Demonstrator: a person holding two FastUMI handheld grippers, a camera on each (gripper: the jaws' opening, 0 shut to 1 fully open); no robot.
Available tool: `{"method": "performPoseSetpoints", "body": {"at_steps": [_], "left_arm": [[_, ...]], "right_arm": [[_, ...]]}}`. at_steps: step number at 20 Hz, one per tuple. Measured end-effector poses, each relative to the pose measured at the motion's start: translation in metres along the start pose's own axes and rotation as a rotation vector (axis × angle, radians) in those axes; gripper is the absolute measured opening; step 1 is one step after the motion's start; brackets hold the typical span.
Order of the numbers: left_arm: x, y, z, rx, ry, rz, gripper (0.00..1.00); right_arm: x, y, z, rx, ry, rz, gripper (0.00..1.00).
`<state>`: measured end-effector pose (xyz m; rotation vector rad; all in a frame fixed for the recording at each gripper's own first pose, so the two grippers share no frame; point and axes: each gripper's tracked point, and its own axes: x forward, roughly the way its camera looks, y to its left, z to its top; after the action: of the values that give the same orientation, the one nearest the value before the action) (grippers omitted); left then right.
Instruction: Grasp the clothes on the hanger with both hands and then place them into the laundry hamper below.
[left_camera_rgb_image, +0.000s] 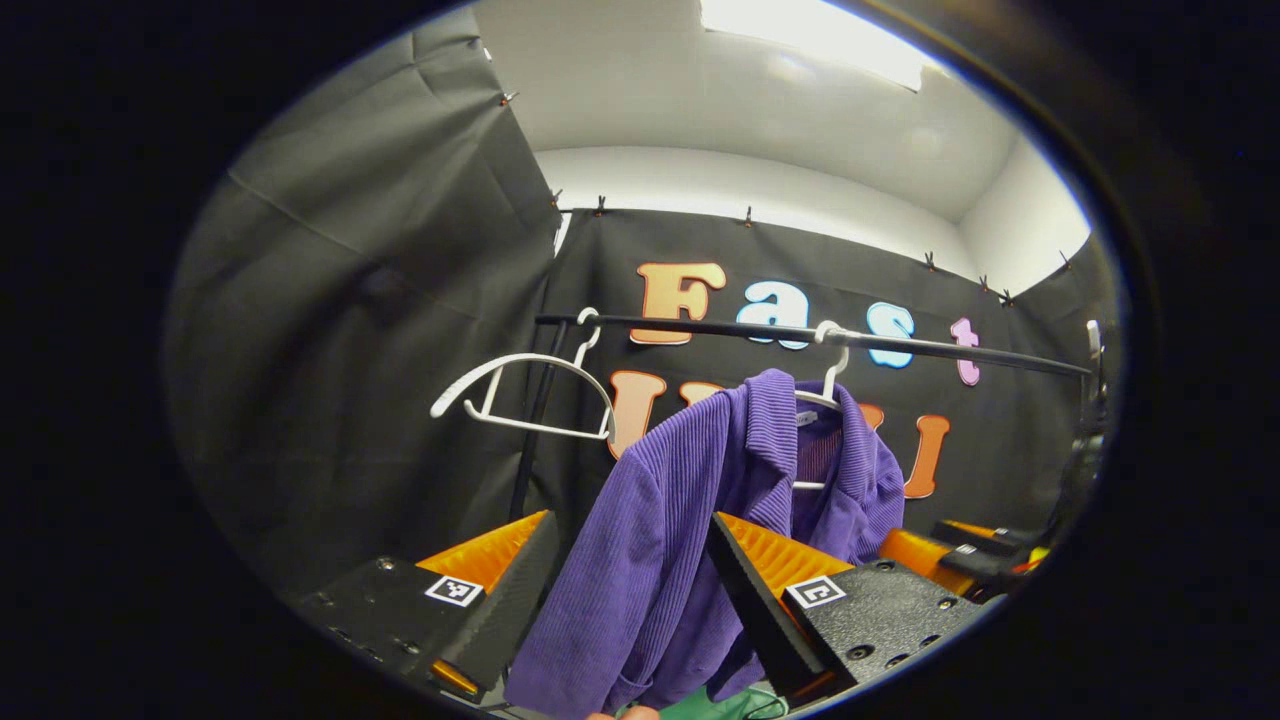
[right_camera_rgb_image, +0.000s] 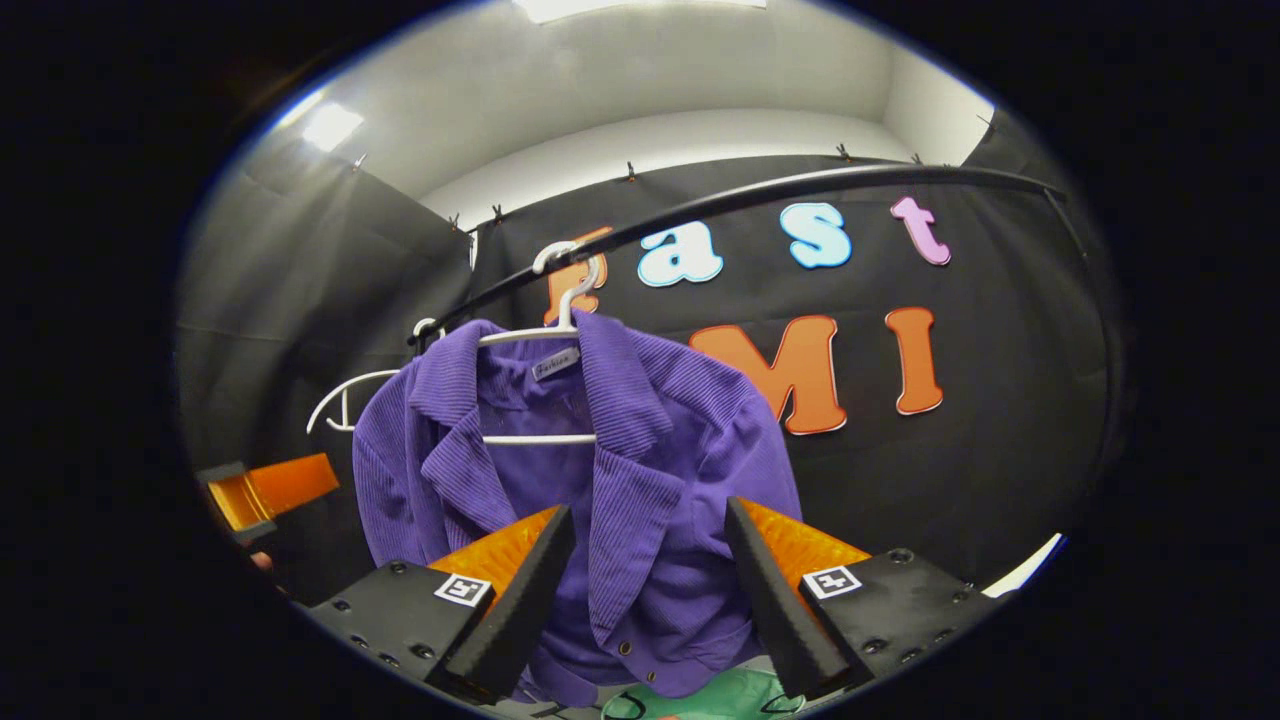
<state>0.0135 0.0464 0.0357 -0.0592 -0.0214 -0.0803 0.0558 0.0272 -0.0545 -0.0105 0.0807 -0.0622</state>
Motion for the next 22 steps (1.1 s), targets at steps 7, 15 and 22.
{"method": "performPoseSetpoints", "body": {"at_steps": [7,15,22], "left_arm": [[-0.038,-0.024,-0.011,0.047,0.002,0.170,0.95],[-0.048,-0.076,-0.046,0.092,0.010,0.209,0.92],[-0.007,-0.119,-0.091,0.059,0.104,0.131,0.92]], "right_arm": [[0.075,0.005,-0.069,0.075,0.090,0.099,0.98],[0.100,-0.069,-0.100,0.035,0.126,0.163,0.59],[0.061,-0.141,-0.016,-0.004,0.001,0.202,0.10]]}}
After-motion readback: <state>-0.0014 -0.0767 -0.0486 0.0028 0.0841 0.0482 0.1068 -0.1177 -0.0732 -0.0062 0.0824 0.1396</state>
